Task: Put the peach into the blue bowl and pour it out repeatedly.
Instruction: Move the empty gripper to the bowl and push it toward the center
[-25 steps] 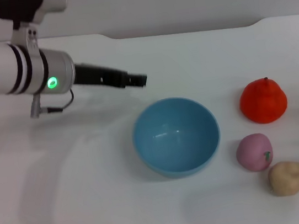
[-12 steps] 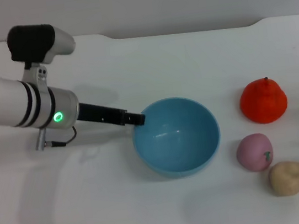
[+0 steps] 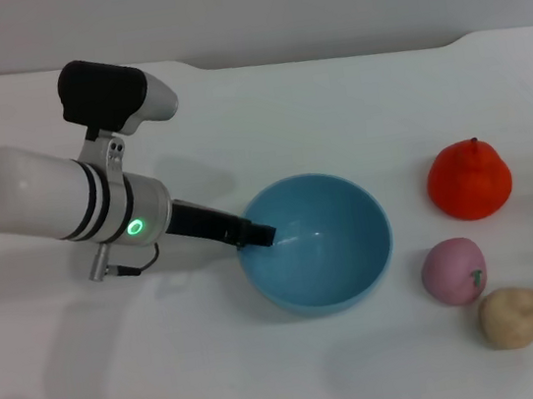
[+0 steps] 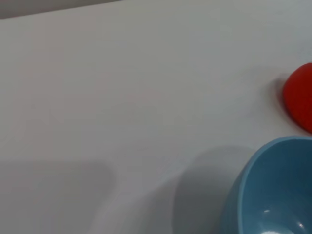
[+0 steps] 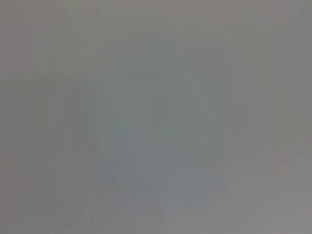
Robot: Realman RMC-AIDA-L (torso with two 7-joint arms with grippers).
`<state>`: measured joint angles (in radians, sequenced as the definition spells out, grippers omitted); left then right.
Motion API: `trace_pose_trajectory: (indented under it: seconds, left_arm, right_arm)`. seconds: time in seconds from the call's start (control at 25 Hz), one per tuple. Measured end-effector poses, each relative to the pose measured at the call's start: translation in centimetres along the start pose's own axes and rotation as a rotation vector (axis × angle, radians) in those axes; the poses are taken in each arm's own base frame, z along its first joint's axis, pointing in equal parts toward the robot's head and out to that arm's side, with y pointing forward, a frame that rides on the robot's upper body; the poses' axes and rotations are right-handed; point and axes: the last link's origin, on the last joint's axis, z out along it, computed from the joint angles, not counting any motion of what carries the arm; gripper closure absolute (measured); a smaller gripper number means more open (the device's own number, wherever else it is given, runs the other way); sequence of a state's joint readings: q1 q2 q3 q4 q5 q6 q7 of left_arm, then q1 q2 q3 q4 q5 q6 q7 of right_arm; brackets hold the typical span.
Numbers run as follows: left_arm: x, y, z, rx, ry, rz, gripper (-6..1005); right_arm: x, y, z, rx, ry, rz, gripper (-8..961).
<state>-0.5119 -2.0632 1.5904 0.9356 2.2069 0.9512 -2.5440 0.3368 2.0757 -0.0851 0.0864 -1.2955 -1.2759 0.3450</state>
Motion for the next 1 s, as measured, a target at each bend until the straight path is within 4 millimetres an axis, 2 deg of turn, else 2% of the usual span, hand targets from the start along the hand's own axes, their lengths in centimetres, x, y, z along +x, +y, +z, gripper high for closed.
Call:
trace_pose_trajectory:
  seconds: [0.28, 0.4, 0.6, 1.0]
  left_arm:
    - [0.4, 0.2, 0.0, -0.005, 0.006, 0.006, 392]
    - [0.4, 0.2, 0.0, -0.005, 0.005, 0.007, 629]
    - [0.5, 0.2, 0.1, -0.006, 0.005, 0.007, 832]
    - [2.0, 0.5, -0.1, -0.001, 0.033, 0.033, 981]
  right_arm:
    - [0.1, 0.0, -0.1, 0.000, 0.004, 0.002, 285]
    - [0.1, 0.0, -0.1, 0.002, 0.004, 0.004, 285]
    - [0.1, 0.0, -0.2, 0.005, 0.004, 0.005, 286]
    - [0.2, 0.0, -0.2, 0.011, 0.003, 0.030, 286]
